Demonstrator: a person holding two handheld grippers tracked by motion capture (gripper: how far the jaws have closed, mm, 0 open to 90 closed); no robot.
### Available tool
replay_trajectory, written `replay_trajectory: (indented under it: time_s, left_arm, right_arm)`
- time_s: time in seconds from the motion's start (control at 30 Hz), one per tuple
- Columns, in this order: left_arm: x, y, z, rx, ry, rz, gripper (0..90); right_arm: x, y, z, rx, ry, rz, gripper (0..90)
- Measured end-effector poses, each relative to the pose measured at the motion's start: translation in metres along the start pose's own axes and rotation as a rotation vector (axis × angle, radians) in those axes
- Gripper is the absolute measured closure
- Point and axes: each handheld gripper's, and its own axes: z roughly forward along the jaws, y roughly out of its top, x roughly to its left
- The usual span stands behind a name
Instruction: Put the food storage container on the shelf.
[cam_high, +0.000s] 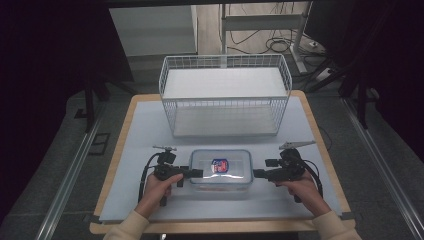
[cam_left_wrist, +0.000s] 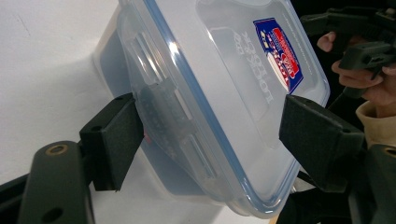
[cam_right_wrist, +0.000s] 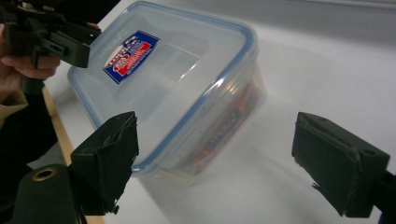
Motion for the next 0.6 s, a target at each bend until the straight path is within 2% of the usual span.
replay_trajectory:
  time_s: [0.27, 0.6]
  left_arm:
    - [0.002, 0.000, -0.001, 0.002, -0.012, -0.007, 23.9]
    - [0.003, 0.001, -0.001, -0.003, -0.011, -0.019, 25.5]
  right_arm:
    - [-0.001, 0.000, 0.015, 0.027, 0.040, 0.043, 14.5]
    - [-0.006, 0.002, 0.034, 0.043, 0.098, 0.126, 16.9]
